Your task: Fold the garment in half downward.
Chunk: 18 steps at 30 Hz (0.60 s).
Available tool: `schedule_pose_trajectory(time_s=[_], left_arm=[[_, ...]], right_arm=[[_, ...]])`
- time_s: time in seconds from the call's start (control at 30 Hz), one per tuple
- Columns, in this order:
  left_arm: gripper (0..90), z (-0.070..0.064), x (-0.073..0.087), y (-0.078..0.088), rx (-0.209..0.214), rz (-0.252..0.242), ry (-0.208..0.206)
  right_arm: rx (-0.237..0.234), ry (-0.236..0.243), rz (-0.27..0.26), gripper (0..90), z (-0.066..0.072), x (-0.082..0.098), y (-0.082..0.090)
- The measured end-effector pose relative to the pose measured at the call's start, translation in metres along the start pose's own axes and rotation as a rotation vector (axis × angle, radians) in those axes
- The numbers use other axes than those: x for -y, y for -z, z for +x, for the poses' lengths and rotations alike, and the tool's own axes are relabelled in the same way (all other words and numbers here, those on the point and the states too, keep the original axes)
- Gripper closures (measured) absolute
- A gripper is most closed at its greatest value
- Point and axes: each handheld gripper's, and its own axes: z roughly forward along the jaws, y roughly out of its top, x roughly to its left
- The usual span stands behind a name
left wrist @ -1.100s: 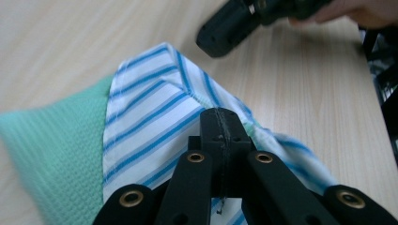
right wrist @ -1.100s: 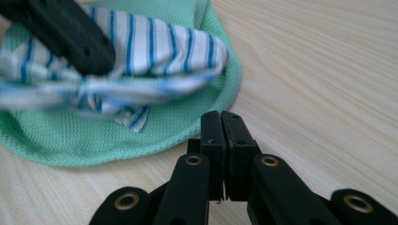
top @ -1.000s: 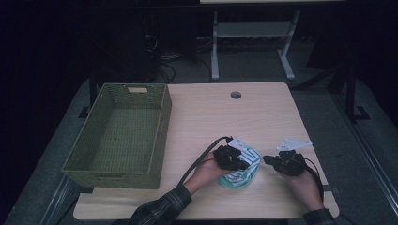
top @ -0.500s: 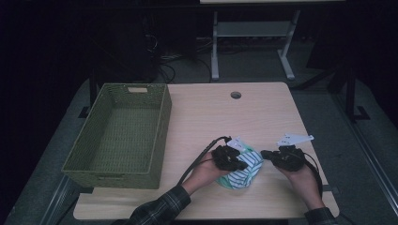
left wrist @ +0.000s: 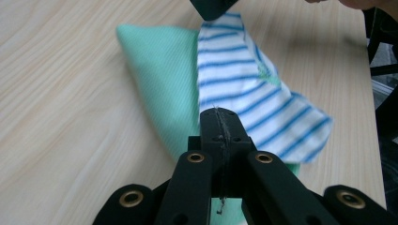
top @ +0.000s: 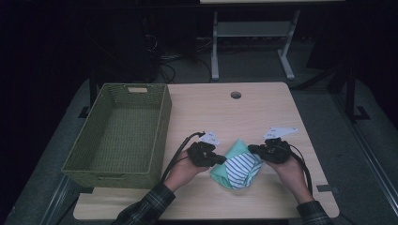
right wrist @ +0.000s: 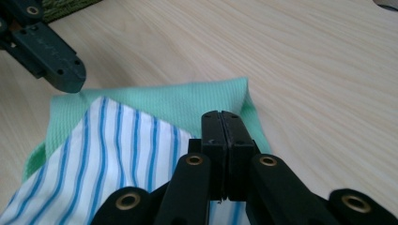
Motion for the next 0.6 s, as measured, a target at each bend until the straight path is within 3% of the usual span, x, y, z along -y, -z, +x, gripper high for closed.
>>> schedule_pose_trajectory(time_s=[0.33,0.6], left_arm=[[89.4,0.001,0.006,0.001,-0.005,0.0,0.015],[89.5,0.005,0.01,-0.014,-0.042,0.069,-0.015]], right_arm=[[-0.055,0.046,0.002,89.9,0.011,-0.021,-0.034],[-0.074,0.051,0.053,90.0,0.015,-0.02,-0.055]])
